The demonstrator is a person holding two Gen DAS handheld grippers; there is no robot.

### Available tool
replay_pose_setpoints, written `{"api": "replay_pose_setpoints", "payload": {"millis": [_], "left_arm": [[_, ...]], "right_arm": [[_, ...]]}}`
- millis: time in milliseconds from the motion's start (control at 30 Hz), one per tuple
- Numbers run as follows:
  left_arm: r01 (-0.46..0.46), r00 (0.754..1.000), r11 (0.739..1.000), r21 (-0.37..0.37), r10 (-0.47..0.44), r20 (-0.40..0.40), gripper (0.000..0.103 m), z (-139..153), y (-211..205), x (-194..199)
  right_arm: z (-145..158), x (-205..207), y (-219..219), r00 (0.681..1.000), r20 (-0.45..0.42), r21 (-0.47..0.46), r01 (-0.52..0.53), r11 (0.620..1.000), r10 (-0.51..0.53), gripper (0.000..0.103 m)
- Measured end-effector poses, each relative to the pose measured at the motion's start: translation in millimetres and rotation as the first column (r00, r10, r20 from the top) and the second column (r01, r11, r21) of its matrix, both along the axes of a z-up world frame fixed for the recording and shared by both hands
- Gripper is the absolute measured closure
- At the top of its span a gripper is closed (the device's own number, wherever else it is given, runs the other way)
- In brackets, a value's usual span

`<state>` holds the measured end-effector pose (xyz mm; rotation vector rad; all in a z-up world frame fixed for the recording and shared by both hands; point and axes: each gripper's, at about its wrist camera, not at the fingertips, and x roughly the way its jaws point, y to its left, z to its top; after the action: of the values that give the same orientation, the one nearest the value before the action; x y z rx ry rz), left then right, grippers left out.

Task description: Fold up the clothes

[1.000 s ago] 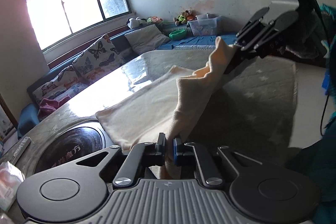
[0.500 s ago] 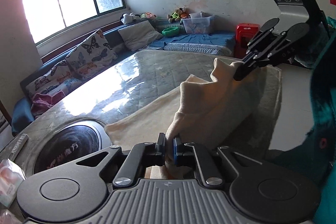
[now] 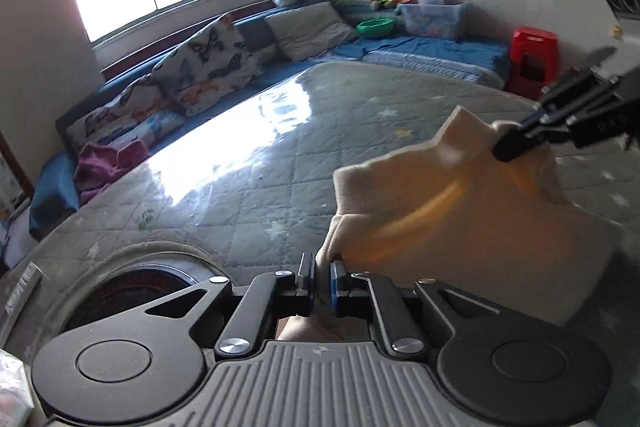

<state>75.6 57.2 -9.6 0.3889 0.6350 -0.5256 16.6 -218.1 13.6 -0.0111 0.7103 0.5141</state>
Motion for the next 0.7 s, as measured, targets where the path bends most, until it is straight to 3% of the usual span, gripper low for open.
{"api": "replay_pose_setpoints", "payload": {"millis": [167, 233, 367, 500, 700], "left_arm": [[-0.118, 0.992, 0.992, -0.032, 0.117, -0.044, 0.086, -17.6, 2.3, 26.7], [-0.127, 0.991, 0.991, -0.046, 0.125, -0.046, 0.076, -15.3, 3.8, 25.4], [-0.113, 0.992, 0.991, -0.070, 0.109, -0.058, 0.077, -9.4, 4.2, 18.8], [-0.099, 0.993, 0.991, -0.093, 0.092, -0.070, 0.084, -3.6, 4.6, 12.2], [-0.078, 0.994, 0.989, -0.129, 0.067, -0.087, 0.086, 5.2, 5.3, 2.2]], "right_arm": [[-41.2, 31.3, -4.7, 0.992, -0.066, 0.028, 0.114, 0.993, -0.112, 0.092], [-46.0, 34.7, -7.1, 0.988, -0.049, 0.020, 0.148, 0.989, -0.147, 0.085], [-40.6, 29.0, -15.6, 0.982, 0.003, -0.010, 0.191, 0.981, -0.191, 0.084], [-31.9, 15.8, -15.3, 0.987, 0.033, -0.015, 0.159, 0.987, -0.158, 0.083], [-28.0, 21.8, 11.7, 1.000, 0.017, -0.034, 0.017, 0.999, -0.016, 0.084]]}}
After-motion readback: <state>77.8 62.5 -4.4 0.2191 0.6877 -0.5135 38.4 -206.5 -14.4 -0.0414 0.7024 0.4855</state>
